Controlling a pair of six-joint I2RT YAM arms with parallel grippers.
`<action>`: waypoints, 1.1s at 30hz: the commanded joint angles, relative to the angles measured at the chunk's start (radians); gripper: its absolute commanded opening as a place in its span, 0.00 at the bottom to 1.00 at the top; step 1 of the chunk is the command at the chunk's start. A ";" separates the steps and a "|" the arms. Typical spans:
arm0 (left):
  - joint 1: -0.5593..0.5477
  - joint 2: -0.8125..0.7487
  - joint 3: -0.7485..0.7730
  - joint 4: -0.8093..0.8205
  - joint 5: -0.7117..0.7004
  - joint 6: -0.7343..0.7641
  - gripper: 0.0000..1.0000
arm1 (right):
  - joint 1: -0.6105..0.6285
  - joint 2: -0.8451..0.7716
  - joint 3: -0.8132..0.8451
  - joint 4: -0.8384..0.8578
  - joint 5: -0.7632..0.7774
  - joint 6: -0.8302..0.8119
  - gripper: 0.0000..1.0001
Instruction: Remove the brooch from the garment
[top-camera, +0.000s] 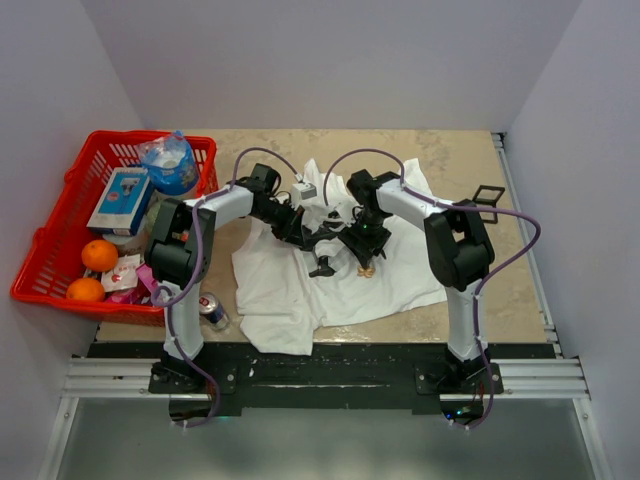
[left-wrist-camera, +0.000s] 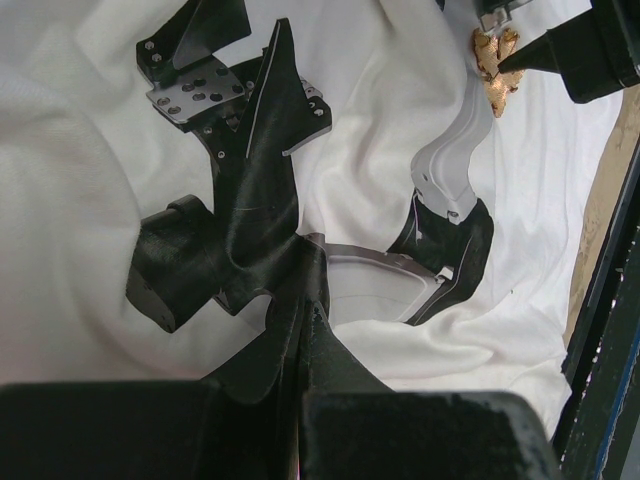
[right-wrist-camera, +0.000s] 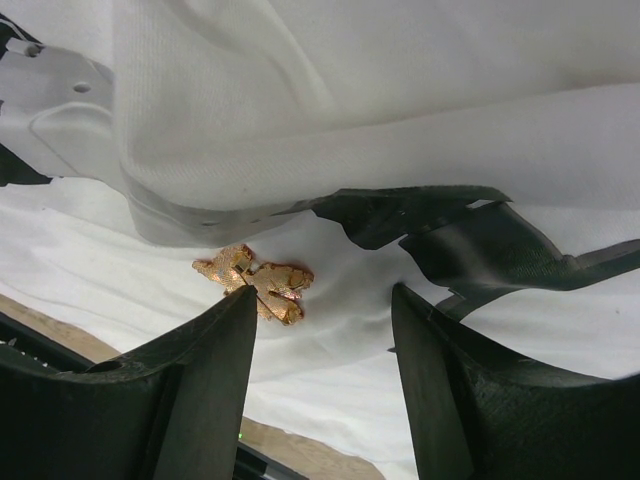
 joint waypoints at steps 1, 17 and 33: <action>0.010 -0.064 0.014 0.024 0.031 -0.002 0.00 | 0.000 -0.024 0.030 -0.012 0.022 -0.016 0.59; 0.010 -0.073 0.017 0.023 0.030 -0.001 0.00 | 0.002 -0.069 0.041 0.040 0.116 0.025 0.58; 0.012 -0.092 0.038 0.026 0.039 -0.001 0.00 | -0.010 -0.233 0.015 0.020 0.007 -0.049 0.51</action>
